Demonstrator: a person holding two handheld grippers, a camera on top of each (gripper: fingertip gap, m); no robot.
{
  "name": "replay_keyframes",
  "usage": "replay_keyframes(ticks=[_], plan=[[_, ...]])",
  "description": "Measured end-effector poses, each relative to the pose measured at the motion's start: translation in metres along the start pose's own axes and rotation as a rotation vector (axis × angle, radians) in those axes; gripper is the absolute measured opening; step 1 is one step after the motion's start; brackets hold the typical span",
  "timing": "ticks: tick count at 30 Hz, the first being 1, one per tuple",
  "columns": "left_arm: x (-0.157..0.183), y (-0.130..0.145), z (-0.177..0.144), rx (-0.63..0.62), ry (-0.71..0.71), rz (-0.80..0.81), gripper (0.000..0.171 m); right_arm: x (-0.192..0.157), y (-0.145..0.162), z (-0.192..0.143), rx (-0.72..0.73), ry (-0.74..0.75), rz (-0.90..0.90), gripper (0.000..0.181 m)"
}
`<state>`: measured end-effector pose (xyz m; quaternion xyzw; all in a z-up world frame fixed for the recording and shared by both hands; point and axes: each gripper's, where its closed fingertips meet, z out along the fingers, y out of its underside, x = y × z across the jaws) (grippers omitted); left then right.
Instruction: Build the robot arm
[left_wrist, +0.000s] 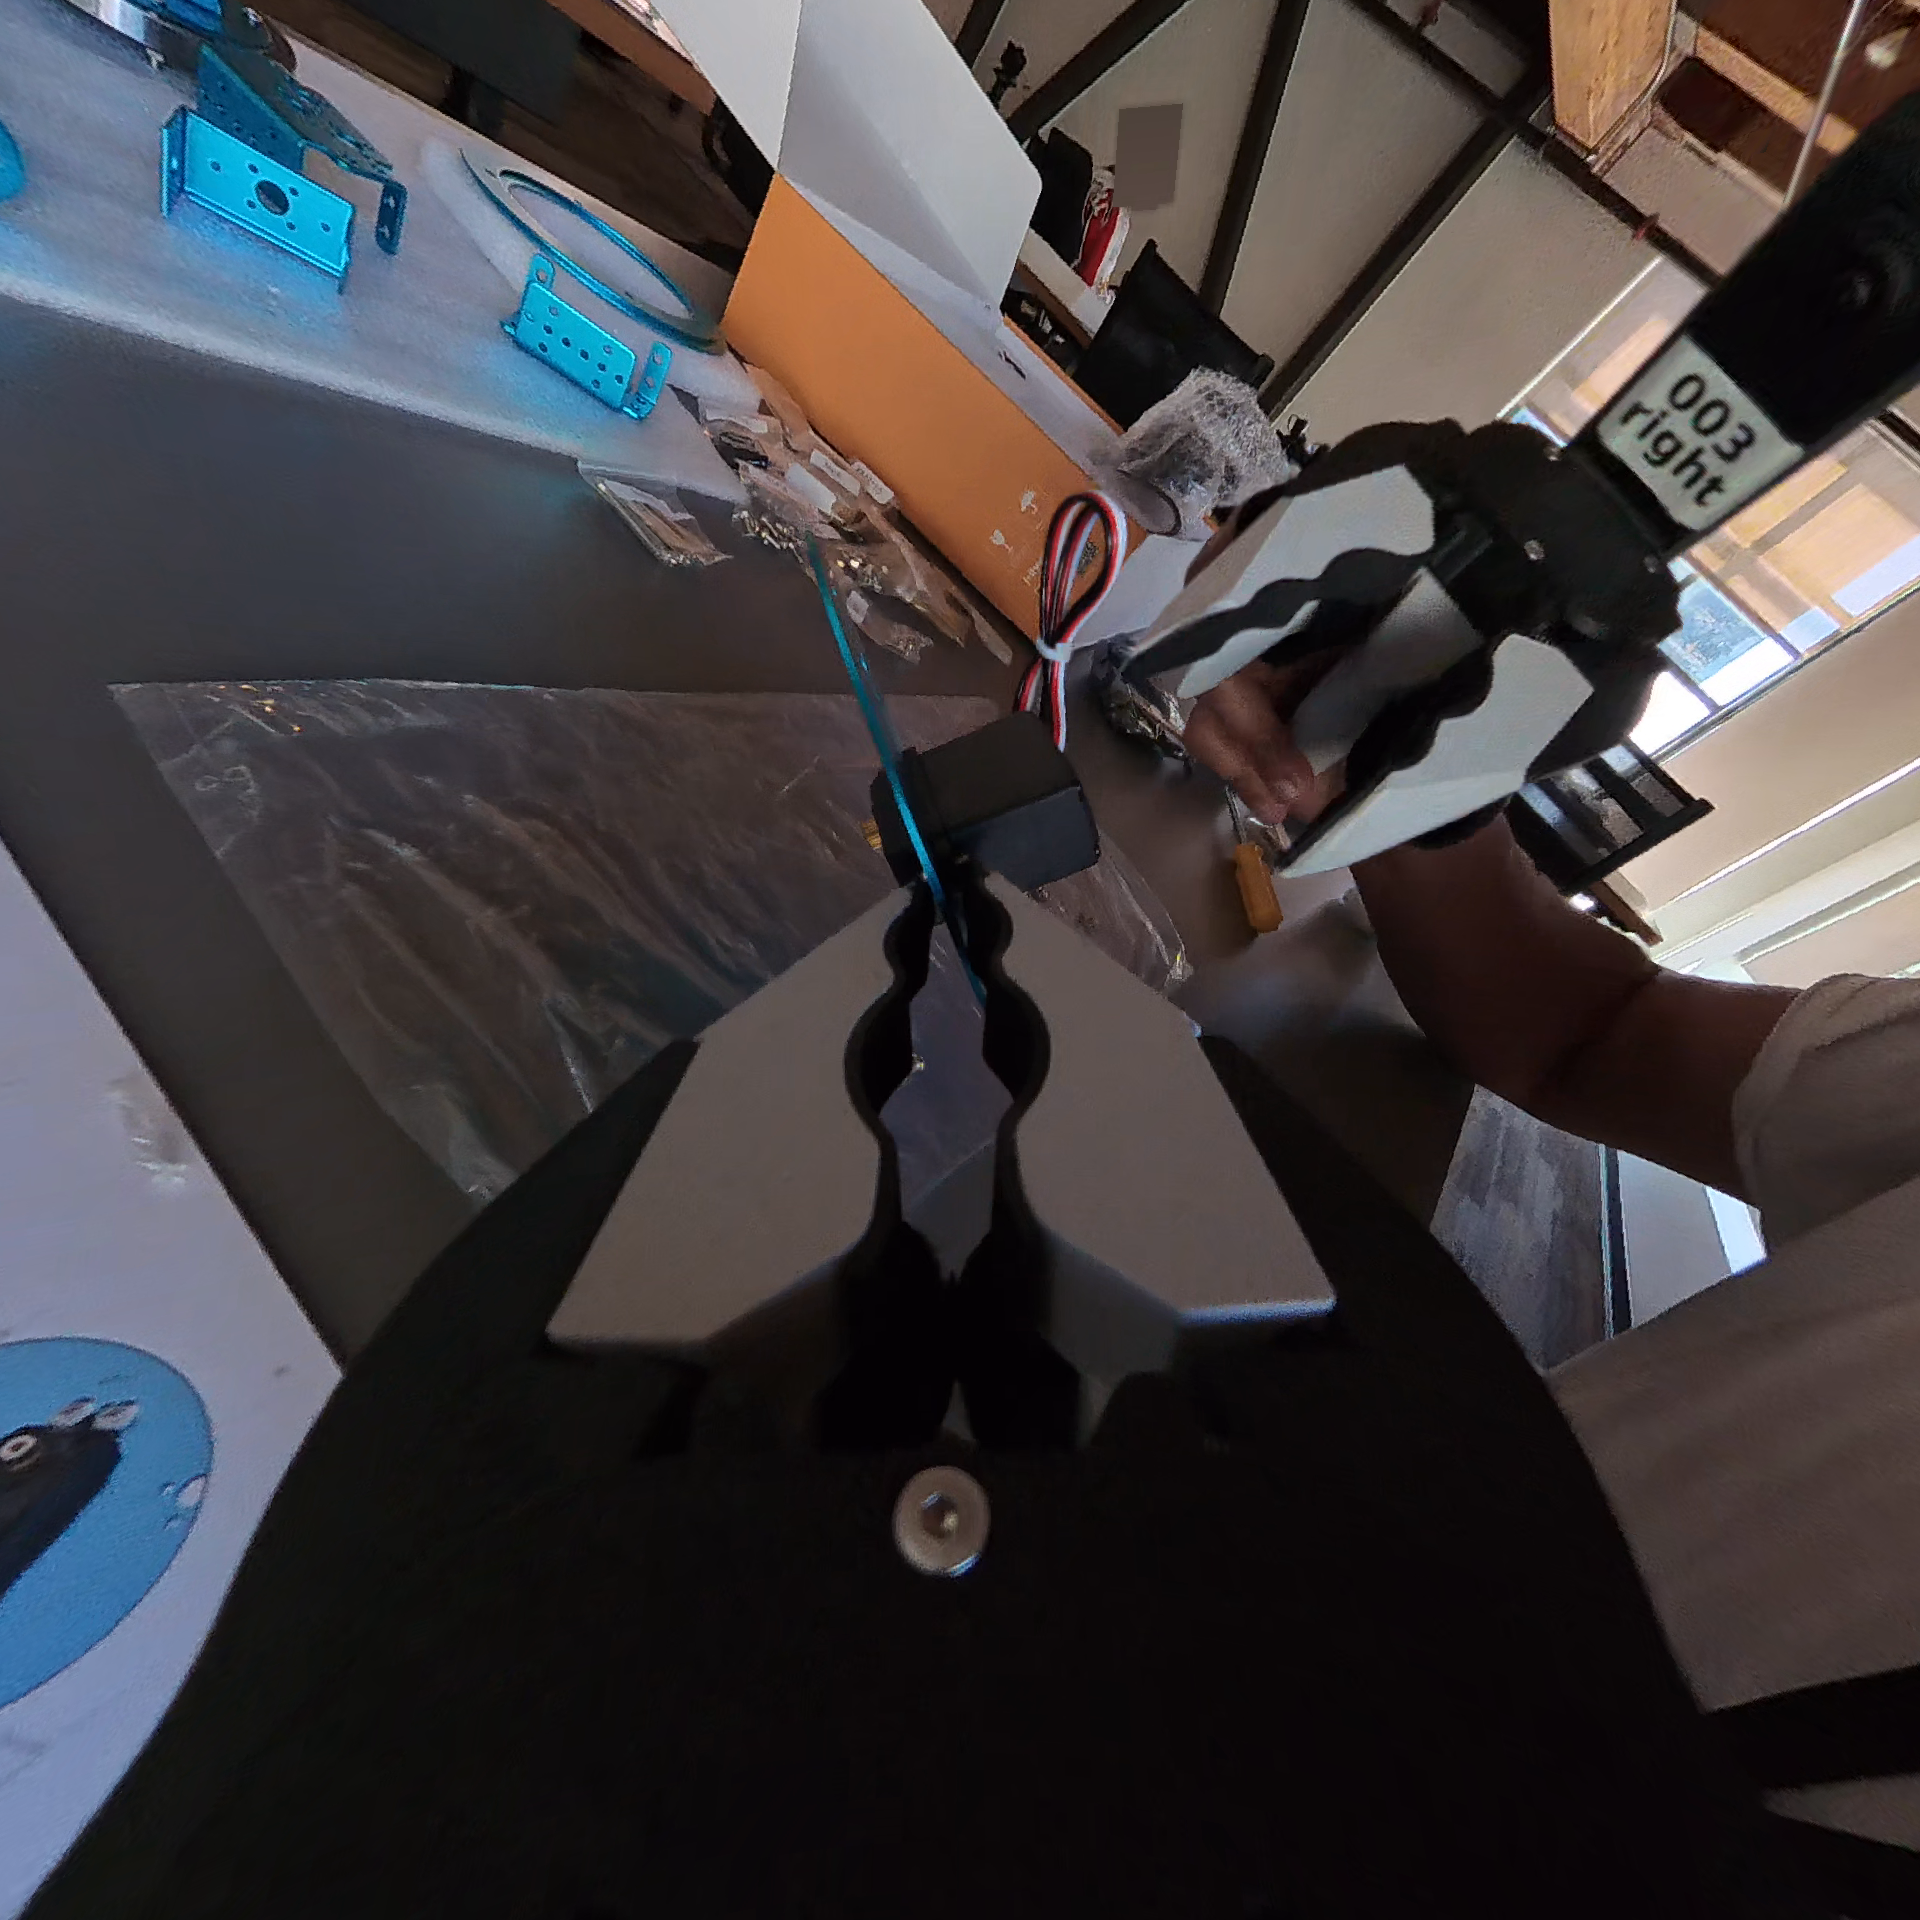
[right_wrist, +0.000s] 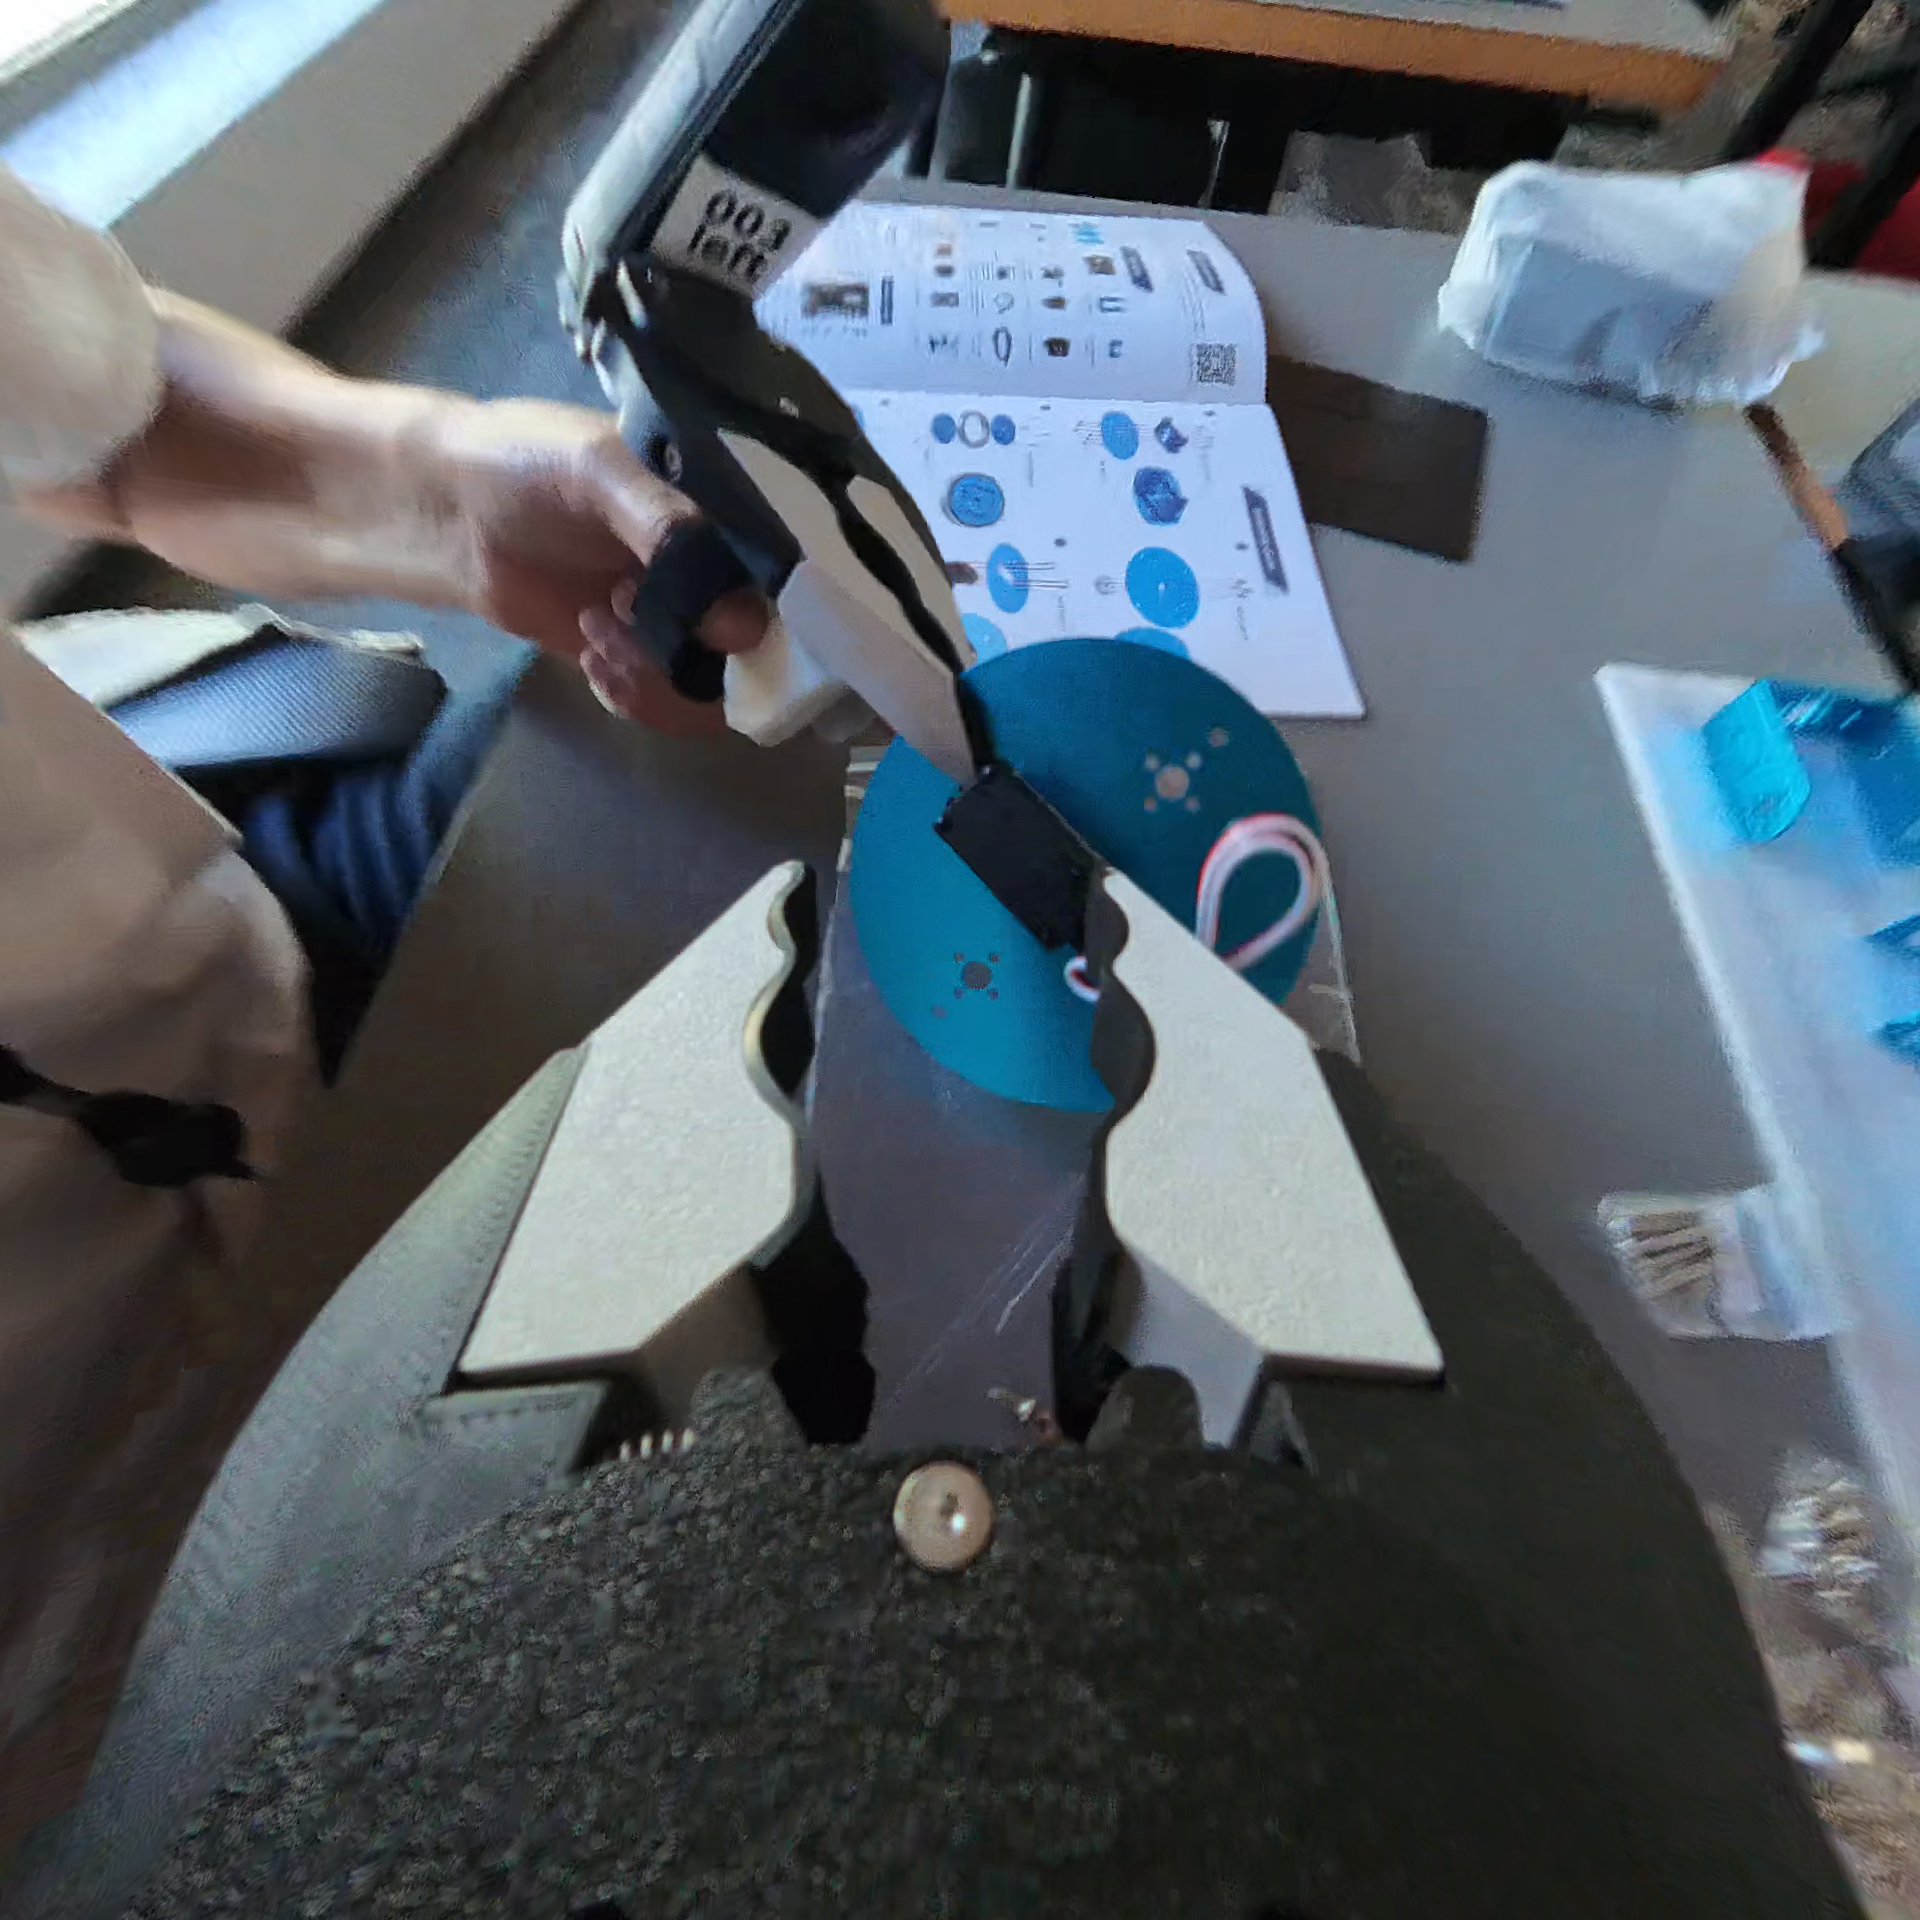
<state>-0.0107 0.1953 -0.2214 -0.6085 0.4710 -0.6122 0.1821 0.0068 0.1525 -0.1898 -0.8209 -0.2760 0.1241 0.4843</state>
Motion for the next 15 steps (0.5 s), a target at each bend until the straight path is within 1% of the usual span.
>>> replay_keyframes(ticks=[2, 5, 7, 8, 10, 12, 13, 14, 15], plan=[[0.003, 0.001, 0.0, -0.016, 0.005, 0.008, 0.005, -0.002, 0.002, 0.011, -0.064, 0.049, -0.139, 0.043], [0.008, 0.002, -0.002, -0.038, 0.02, 0.019, 0.005, -0.006, 0.008, 0.026, -0.177, 0.053, -0.275, 0.045], [0.013, 0.001, -0.003, -0.04, 0.053, -0.005, 0.005, 0.001, 0.017, 0.035, -0.271, 0.11, -0.385, 0.044], [0.015, 0.0, -0.004, -0.037, 0.073, -0.033, 0.005, 0.006, 0.019, 0.038, -0.3, 0.153, -0.44, 0.043], [0.013, 0.0, -0.004, -0.035, 0.088, -0.074, 0.005, 0.01, 0.018, 0.041, -0.302, 0.202, -0.525, 0.034], [0.011, 0.002, -0.004, -0.036, 0.099, -0.109, 0.005, 0.01, 0.021, 0.043, -0.311, 0.2, -0.552, 0.036], [0.01, 0.002, -0.004, -0.035, 0.102, -0.114, 0.005, 0.008, 0.022, 0.04, -0.311, 0.176, -0.526, 0.041], [0.01, 0.003, -0.004, -0.033, 0.099, -0.105, 0.005, 0.005, 0.018, 0.036, -0.28, 0.138, -0.468, 0.043], [0.01, 0.003, -0.004, -0.029, 0.094, -0.09, 0.005, 0.003, 0.007, 0.029, -0.209, 0.101, -0.389, 0.046]])
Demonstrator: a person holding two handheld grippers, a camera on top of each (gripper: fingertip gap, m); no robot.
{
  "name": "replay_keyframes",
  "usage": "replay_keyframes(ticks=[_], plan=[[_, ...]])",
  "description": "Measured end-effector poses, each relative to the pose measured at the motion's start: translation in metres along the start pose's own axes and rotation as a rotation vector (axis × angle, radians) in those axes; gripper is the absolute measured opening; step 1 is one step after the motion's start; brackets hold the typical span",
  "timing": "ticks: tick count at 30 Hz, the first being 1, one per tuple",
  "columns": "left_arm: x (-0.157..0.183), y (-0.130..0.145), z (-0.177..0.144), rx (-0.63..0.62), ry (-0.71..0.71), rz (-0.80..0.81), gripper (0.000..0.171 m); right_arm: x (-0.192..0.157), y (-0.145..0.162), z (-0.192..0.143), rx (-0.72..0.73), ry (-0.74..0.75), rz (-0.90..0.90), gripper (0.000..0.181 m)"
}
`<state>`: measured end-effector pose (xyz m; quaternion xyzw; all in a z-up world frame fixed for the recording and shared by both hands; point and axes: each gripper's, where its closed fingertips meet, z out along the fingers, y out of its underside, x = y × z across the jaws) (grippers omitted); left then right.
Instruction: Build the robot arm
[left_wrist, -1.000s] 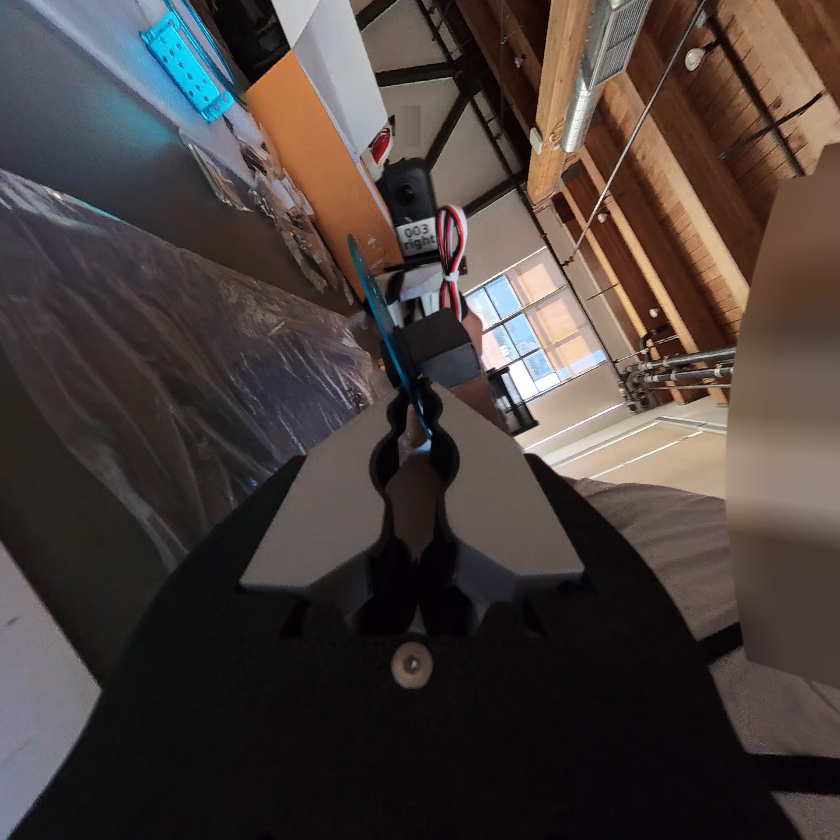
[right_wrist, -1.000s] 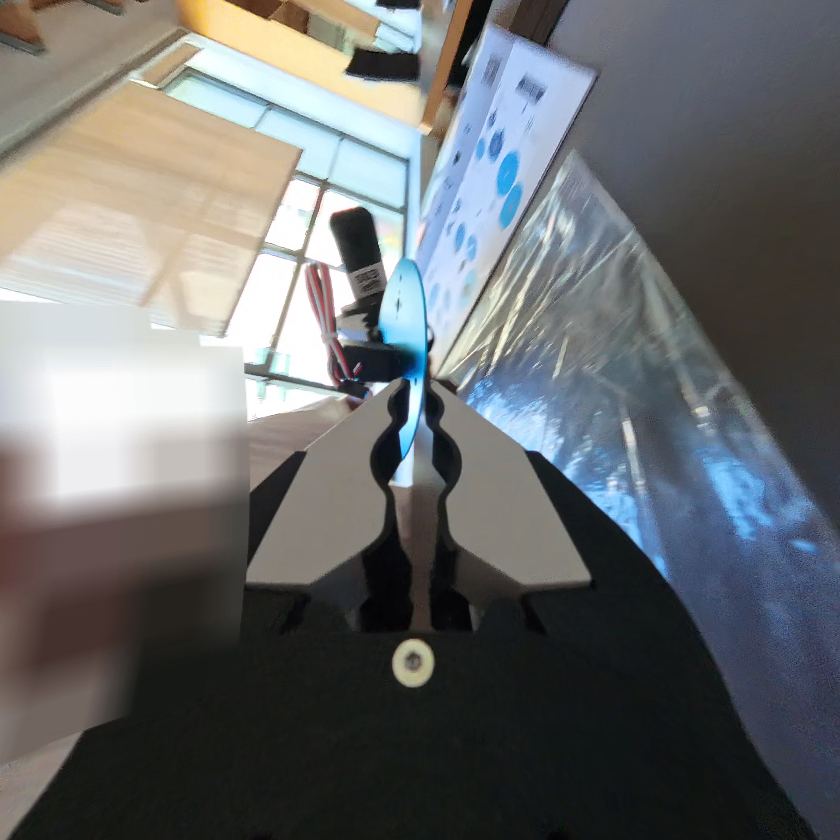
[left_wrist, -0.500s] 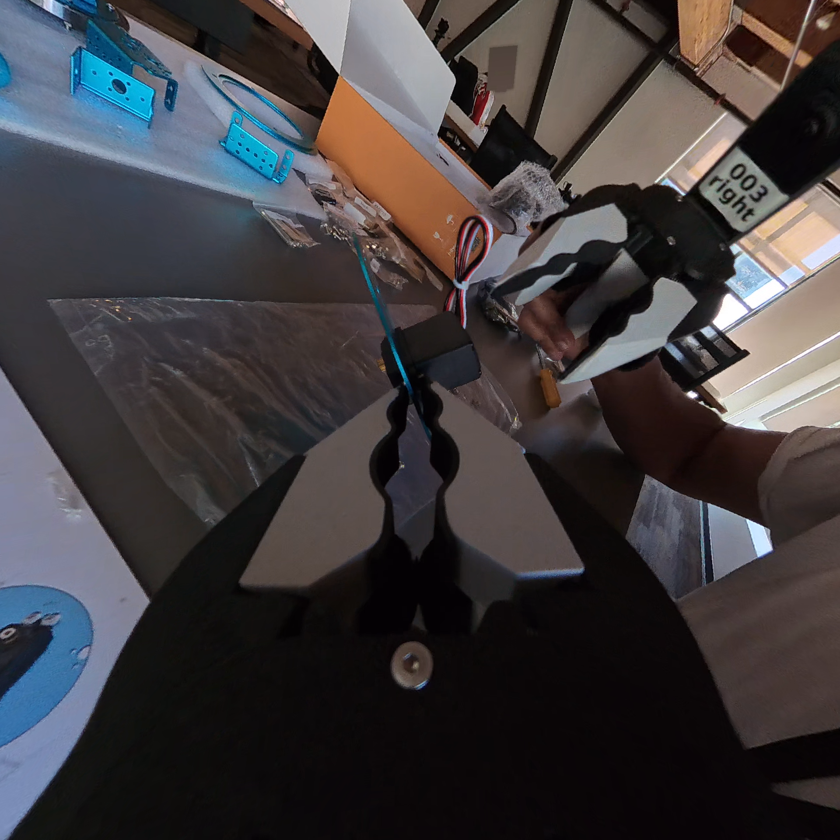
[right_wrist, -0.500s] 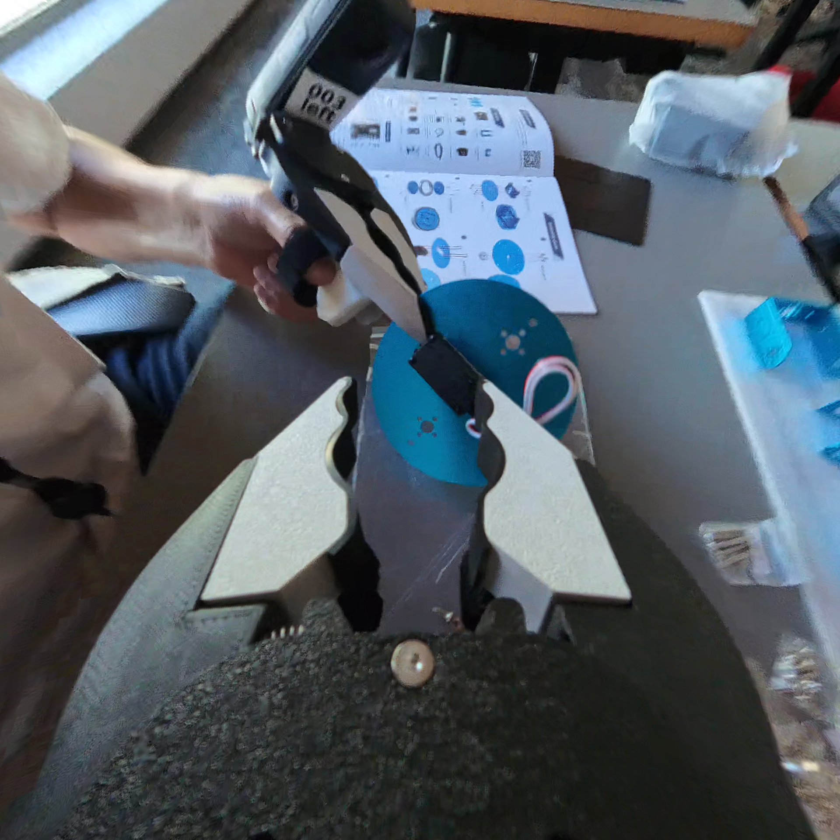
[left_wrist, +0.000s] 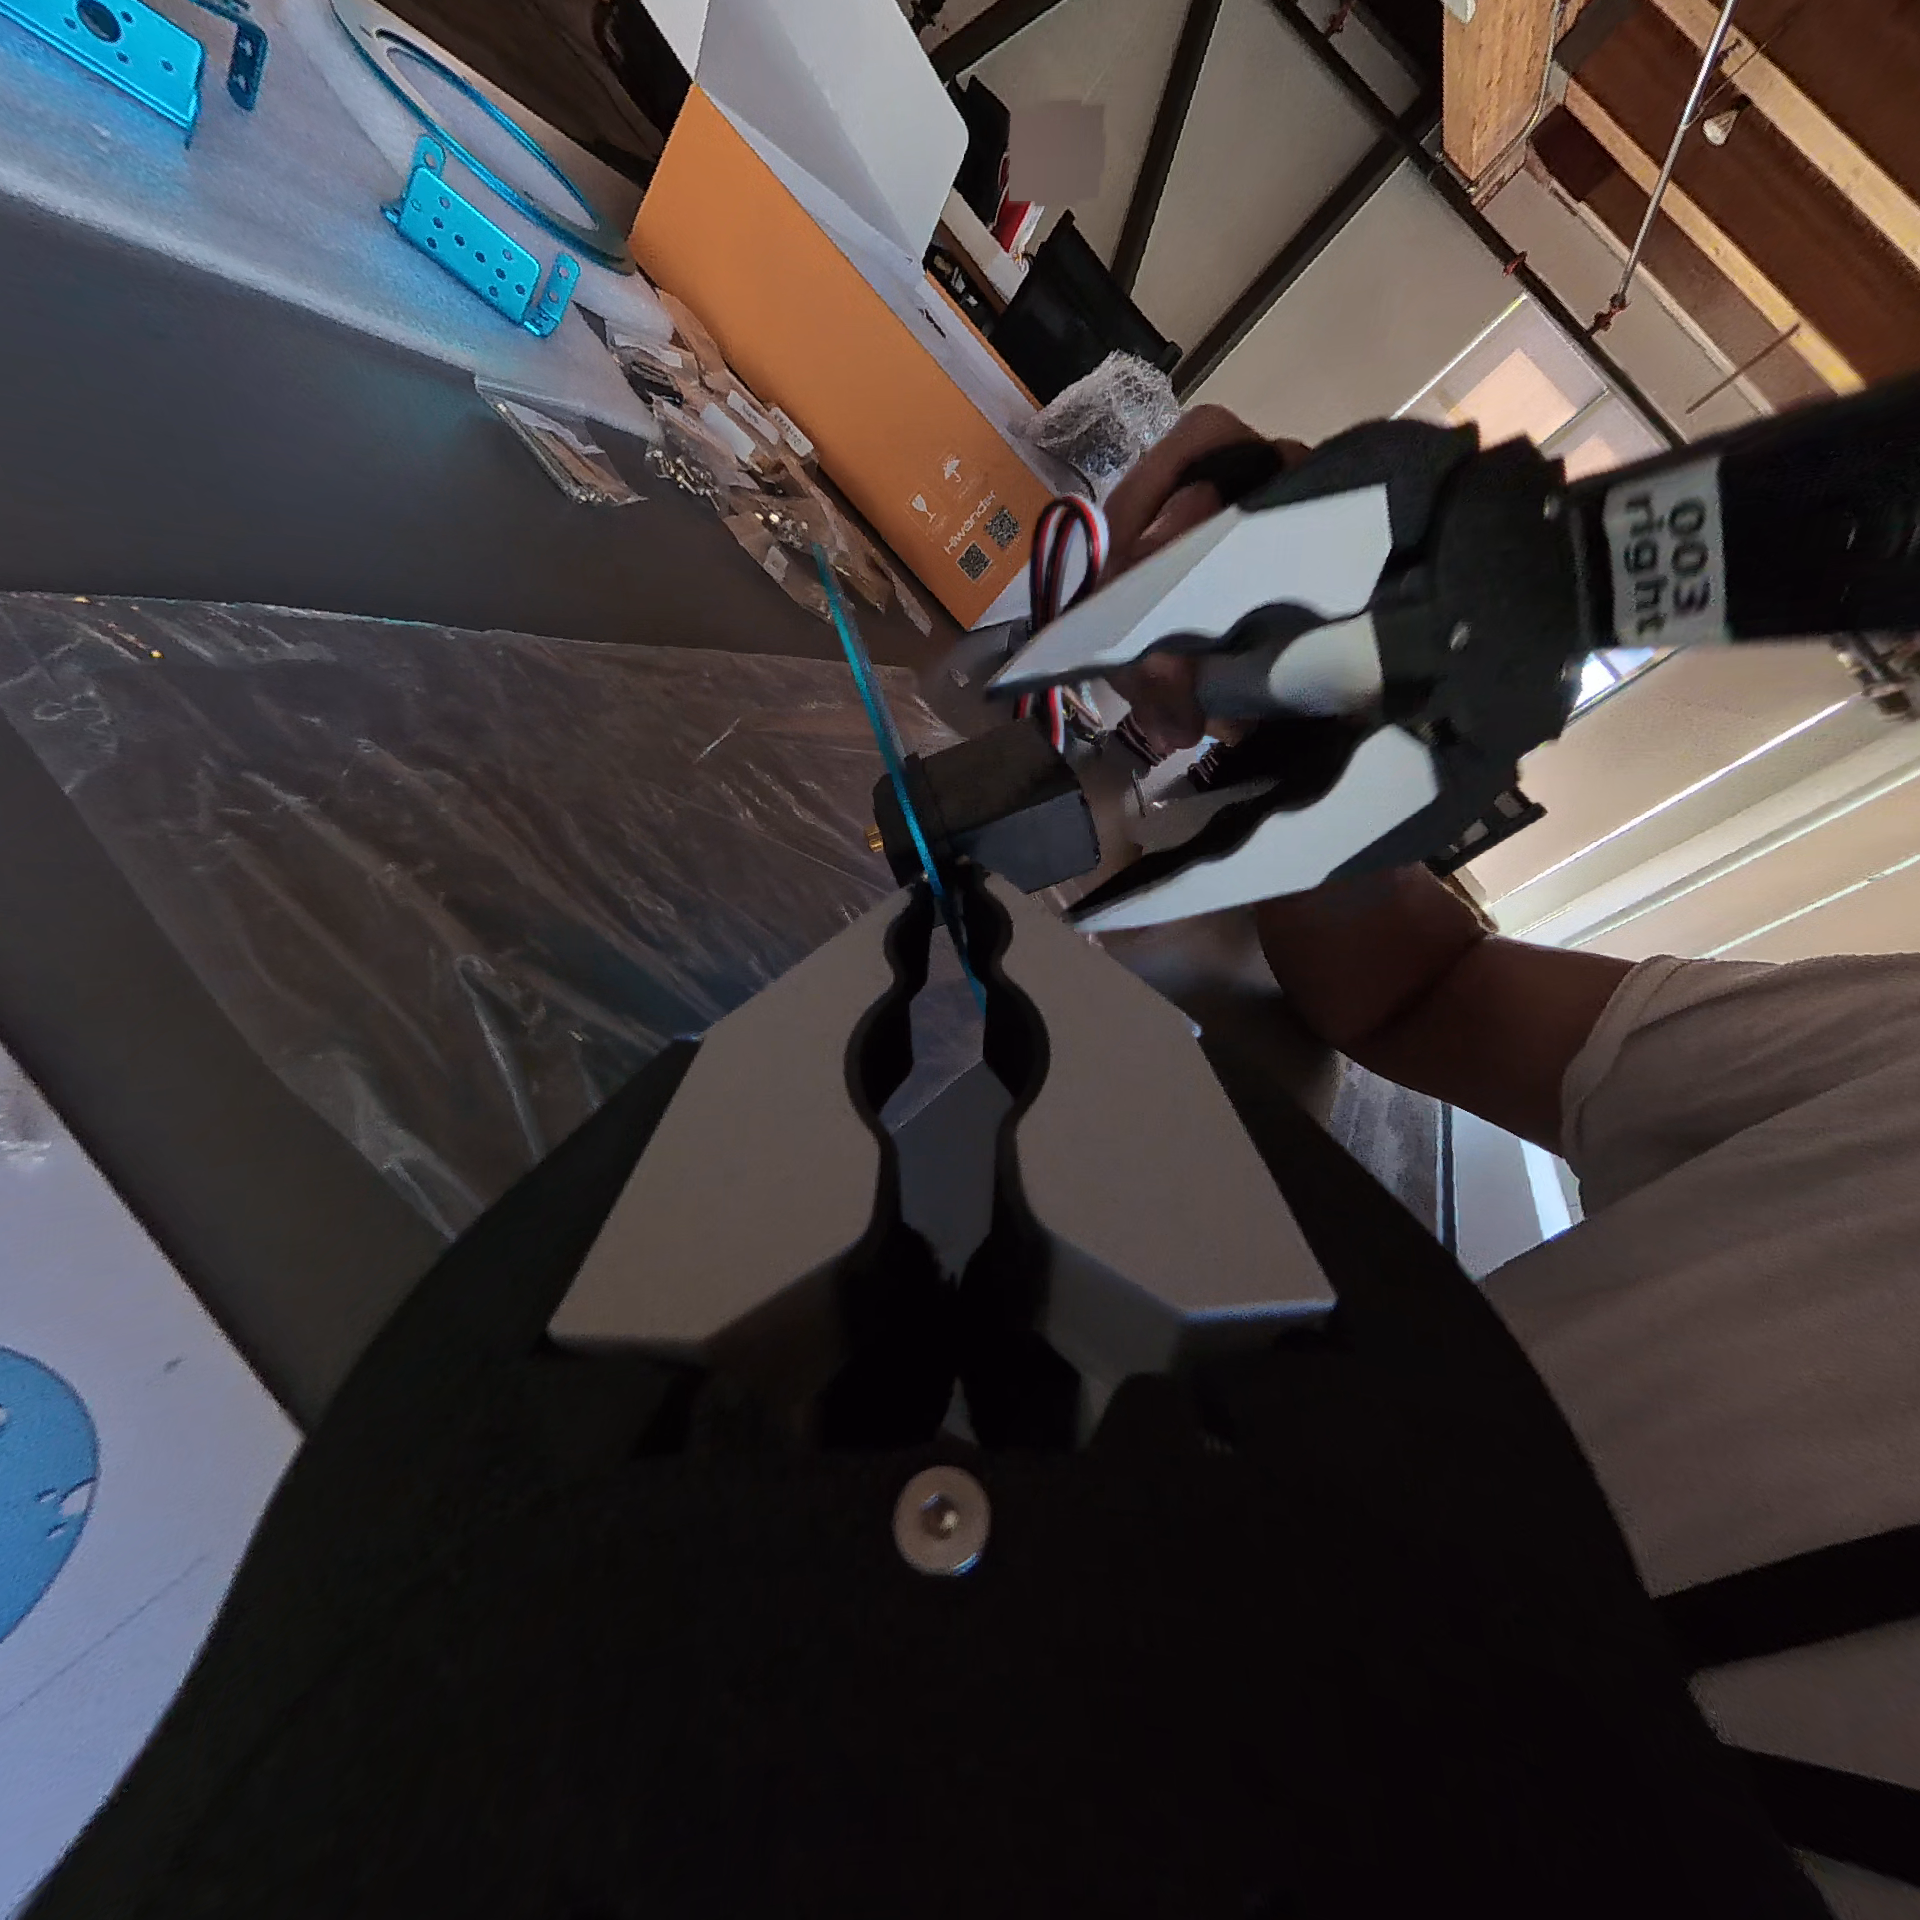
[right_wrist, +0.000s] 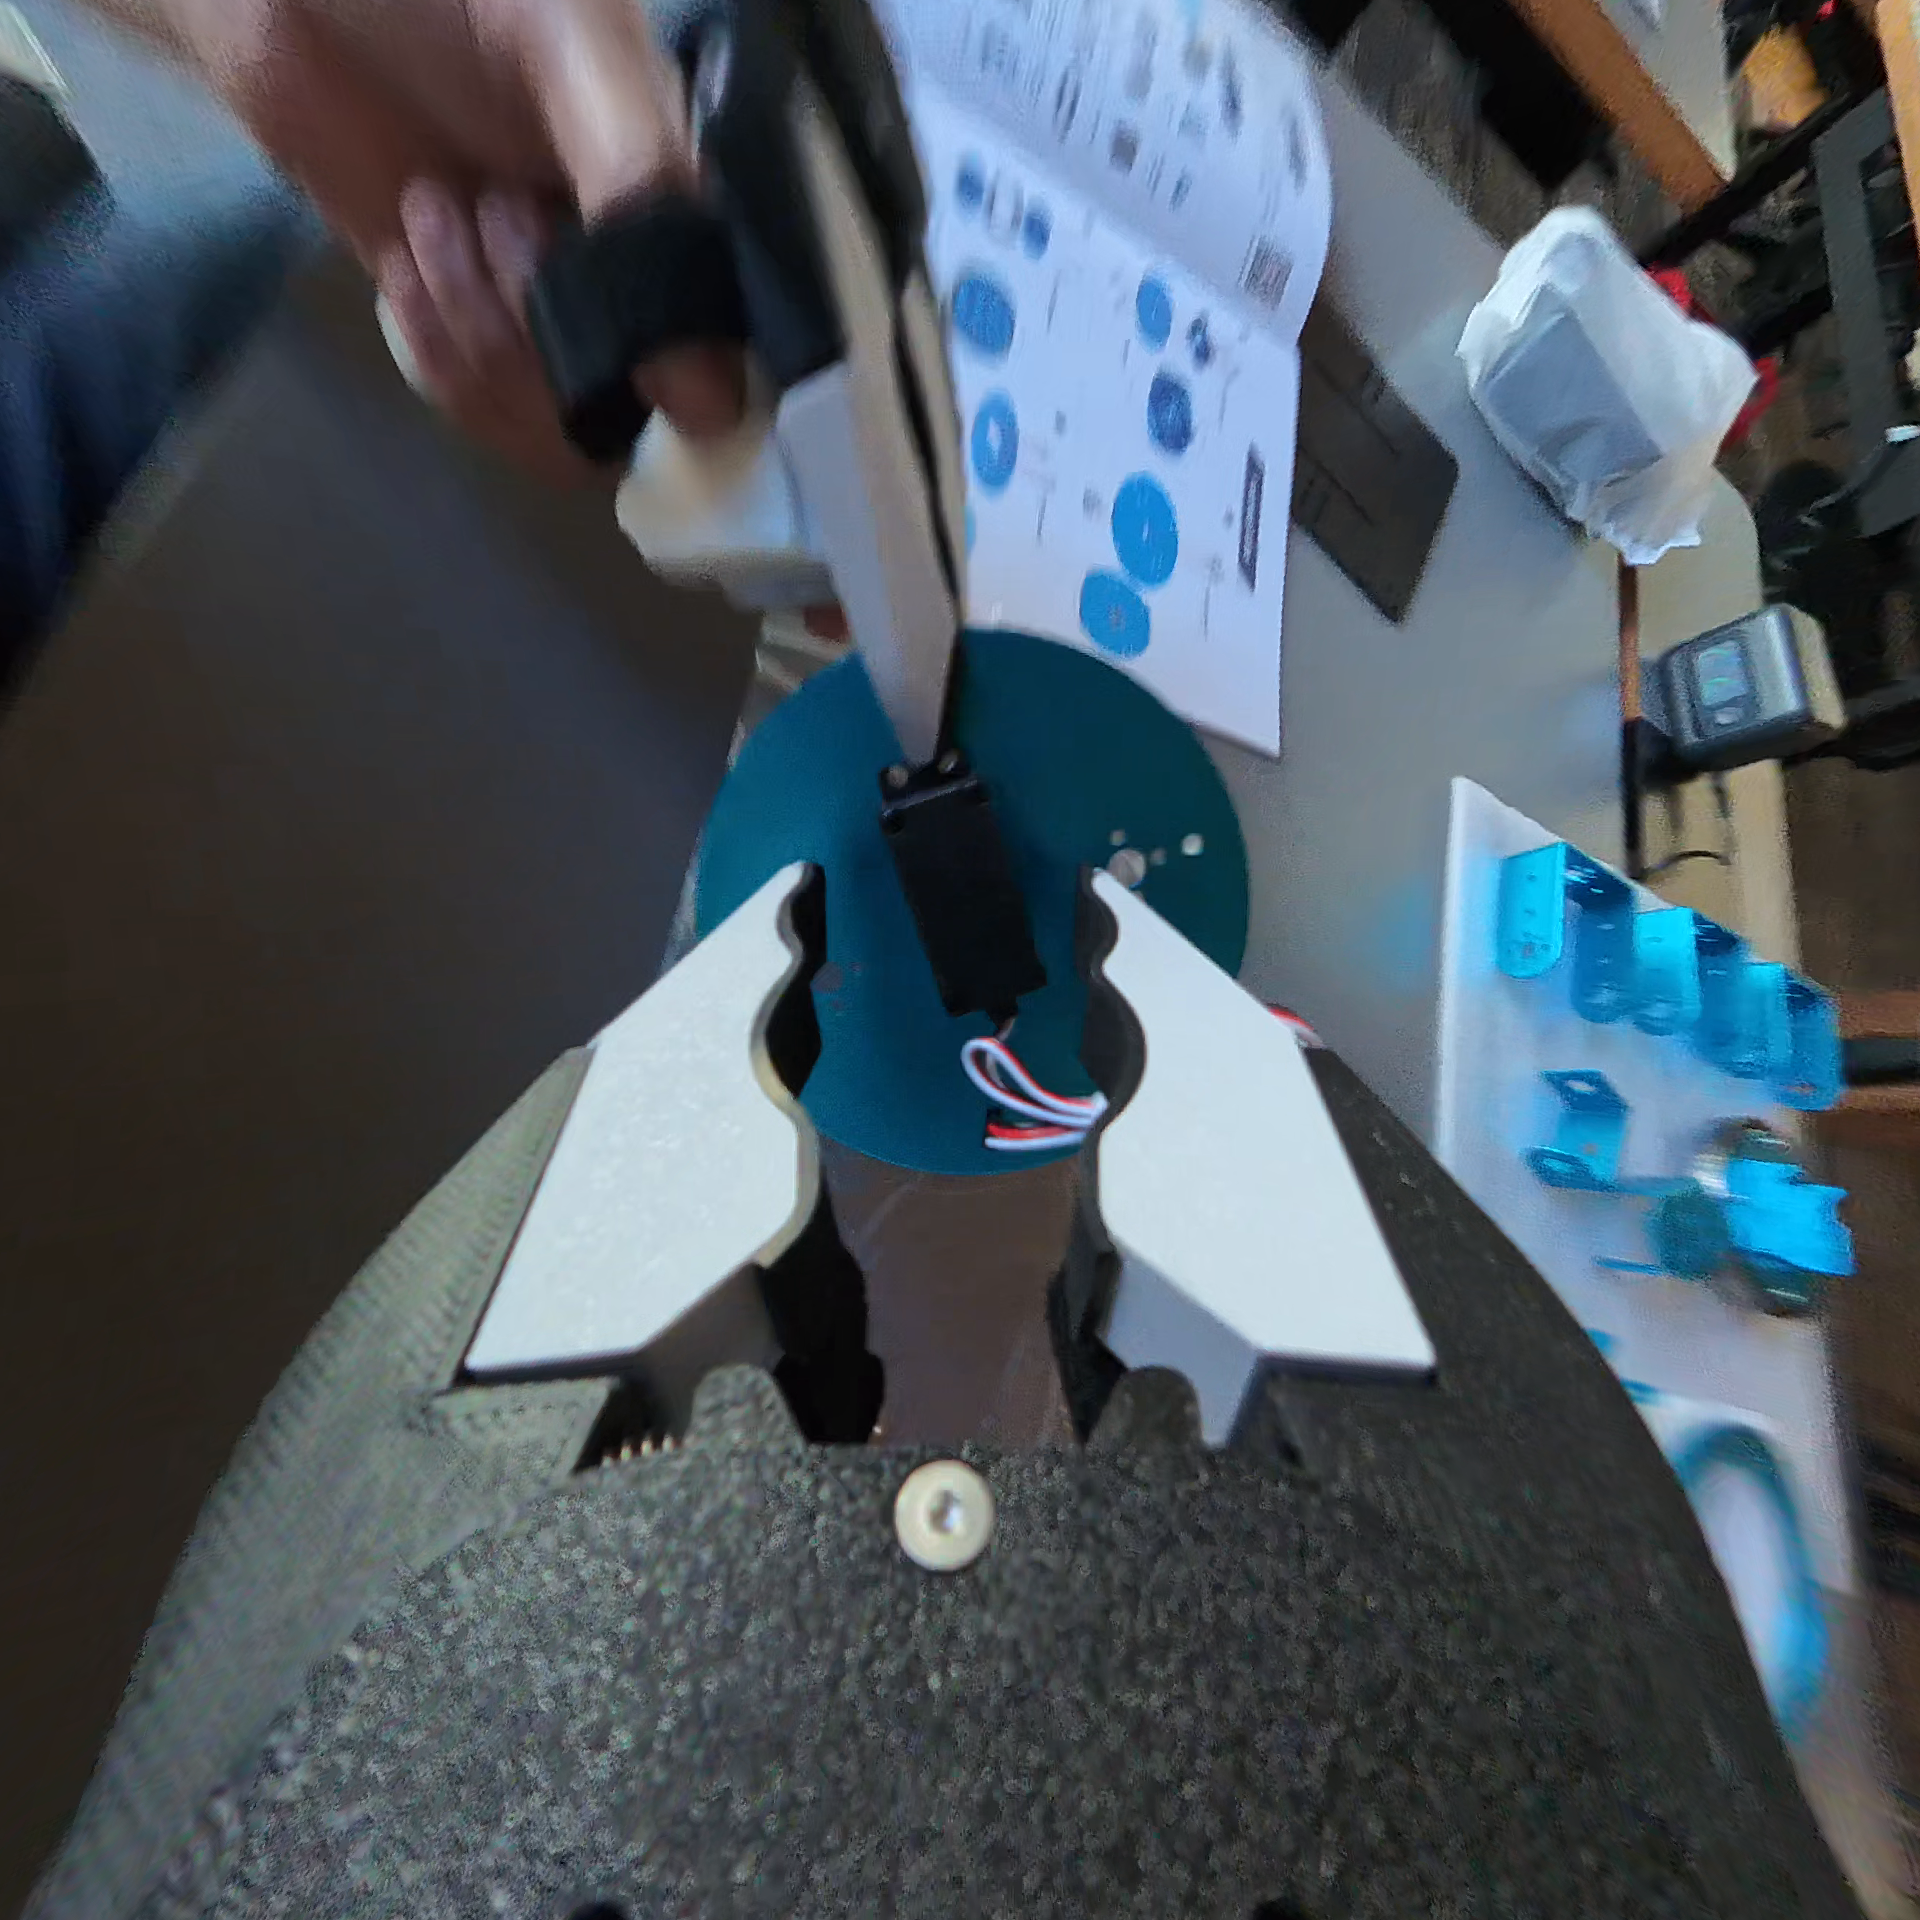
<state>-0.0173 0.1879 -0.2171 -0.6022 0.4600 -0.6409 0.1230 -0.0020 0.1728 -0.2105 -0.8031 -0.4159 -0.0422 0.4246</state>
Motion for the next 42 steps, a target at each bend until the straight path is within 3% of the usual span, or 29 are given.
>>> replay_keyframes(ticks=[2, 5, 6, 8, 12, 16, 17, 19, 27, 42], plan=[[0.0, -0.003, -0.003, 0.017, 0.001, 0.014, 0.005, 0.015, -0.012, -0.025, 0.17, -0.044, 0.182, 0.049], [0.006, -0.011, -0.009, 0.072, 0.049, -0.002, 0.005, 0.05, 0.002, -0.046, 0.353, -0.079, 0.576, 0.071], [0.008, -0.012, -0.01, 0.083, 0.063, -0.008, 0.005, 0.052, 0.013, -0.04, 0.365, -0.14, 0.737, 0.076], [0.012, -0.014, -0.011, 0.093, 0.093, -0.011, 0.005, 0.031, 0.019, -0.025, 0.414, -0.398, 0.967, 0.097], [0.018, -0.011, -0.007, 0.078, 0.127, -0.011, 0.005, 0.017, 0.007, -0.015, 0.533, -0.686, 1.247, 0.092], [0.019, -0.005, 0.0, 0.056, 0.12, -0.01, 0.005, -0.003, 0.002, -0.004, 0.464, -0.738, 1.219, 0.071], [0.019, -0.004, 0.002, 0.053, 0.118, -0.014, 0.005, -0.006, -0.001, -0.005, 0.474, -0.758, 1.219, 0.057], [0.019, -0.007, 0.001, 0.068, 0.135, -0.049, 0.005, -0.003, -0.004, -0.011, 0.52, -0.807, 1.268, 0.047], [0.019, -0.009, 0.001, 0.113, 0.19, -0.168, 0.014, -0.003, -0.002, -0.007, 0.578, -0.93, 1.438, 0.047], [0.022, -0.011, -0.004, 0.221, 0.111, -0.076, 0.011, -0.003, -0.012, -0.009, 0.66, -0.937, 1.439, 0.048]])
